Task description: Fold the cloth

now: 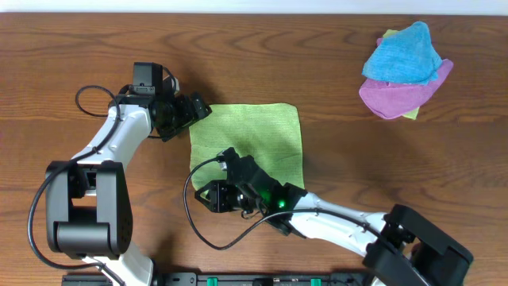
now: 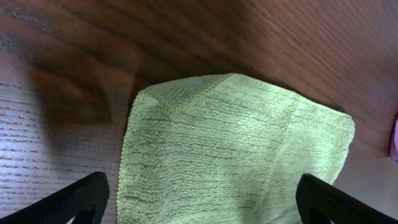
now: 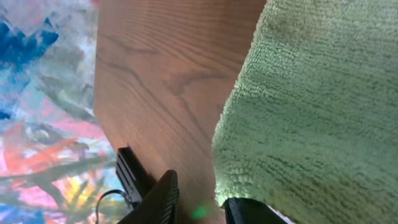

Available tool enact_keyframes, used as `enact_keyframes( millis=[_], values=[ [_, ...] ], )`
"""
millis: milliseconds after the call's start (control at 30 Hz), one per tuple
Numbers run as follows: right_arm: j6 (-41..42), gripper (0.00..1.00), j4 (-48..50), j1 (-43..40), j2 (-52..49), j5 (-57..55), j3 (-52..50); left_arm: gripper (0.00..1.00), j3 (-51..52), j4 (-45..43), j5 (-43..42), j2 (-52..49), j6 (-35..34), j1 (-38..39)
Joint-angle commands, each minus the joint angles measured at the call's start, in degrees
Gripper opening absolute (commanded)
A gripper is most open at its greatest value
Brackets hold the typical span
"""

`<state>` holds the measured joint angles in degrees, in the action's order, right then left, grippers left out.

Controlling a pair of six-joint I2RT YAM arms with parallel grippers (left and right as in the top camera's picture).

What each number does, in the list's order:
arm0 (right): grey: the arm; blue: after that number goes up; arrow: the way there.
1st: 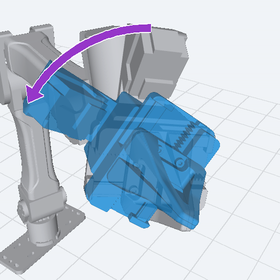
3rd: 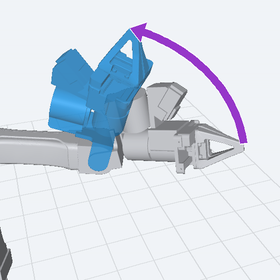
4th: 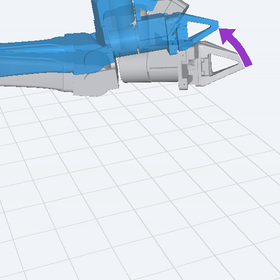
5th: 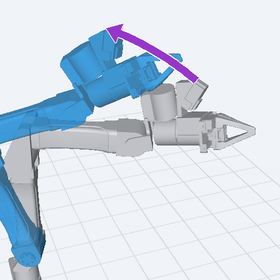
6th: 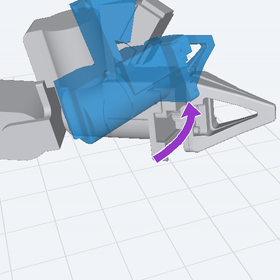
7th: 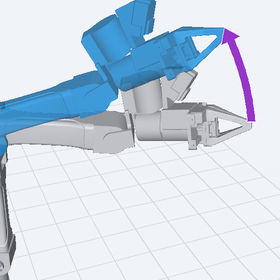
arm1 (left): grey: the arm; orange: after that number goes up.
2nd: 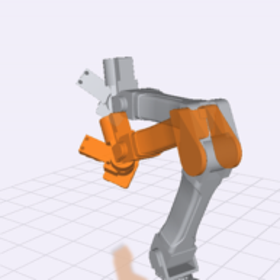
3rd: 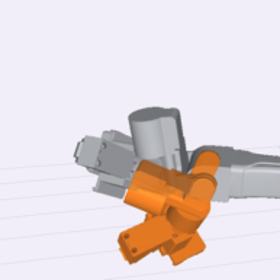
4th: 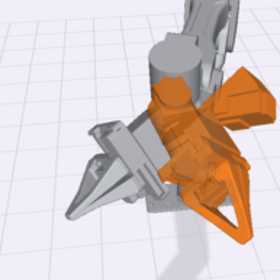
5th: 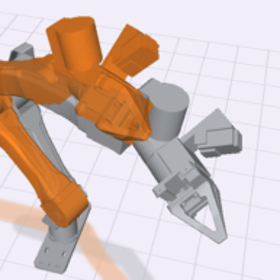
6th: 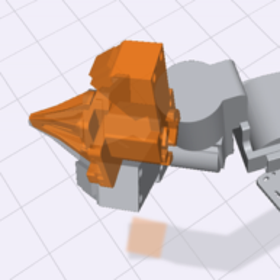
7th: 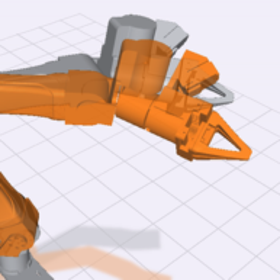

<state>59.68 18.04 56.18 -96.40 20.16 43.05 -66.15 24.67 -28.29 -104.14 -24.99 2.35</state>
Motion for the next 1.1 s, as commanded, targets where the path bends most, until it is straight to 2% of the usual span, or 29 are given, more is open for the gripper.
enact_keyframes(
  millis=[0, 267, 600, 633, 800, 1067],
  values=[
    [4.0, 0.26, 1.5, 1.6, -1.4, 0.7, 0.5, 0.98, -0.6, -0.1, -0.2, 1.2, 1.3, -0.2],
    [6.5, 0.26, 12.3, 3.5, -8.9, 0.3, 0.5, 0.98, -0.6, -0.3, 0.4, 1.2, 1.3, -0.2],
    [17.2, 0.25, 27.4, 3.5, -22.0, -0.6, 0.6, 0.98, -0.6, -1.2, 0.4, 1.2, 1.3, -0.2],
    [18.3, 0.27, 28.3, 3.5, -22.7, -0.6, 0.6, 0.98, -0.6, -1.2, 0.4, 1.2, 1.3, -0.2],
    [20.5, 0.49, 32.8, 3.5, -22.9, 3.7, 0.6, 0.98, -0.6, -1.4, 0.4, 1.2, 1.3, -0.2],
    [24.3, 0.55, 35.4, 3.5, -22.9, 13.5, 0.6, 0.97, -0.7, -2.4, 0.4, 1.2, 1.3, -0.2]
  ],
)
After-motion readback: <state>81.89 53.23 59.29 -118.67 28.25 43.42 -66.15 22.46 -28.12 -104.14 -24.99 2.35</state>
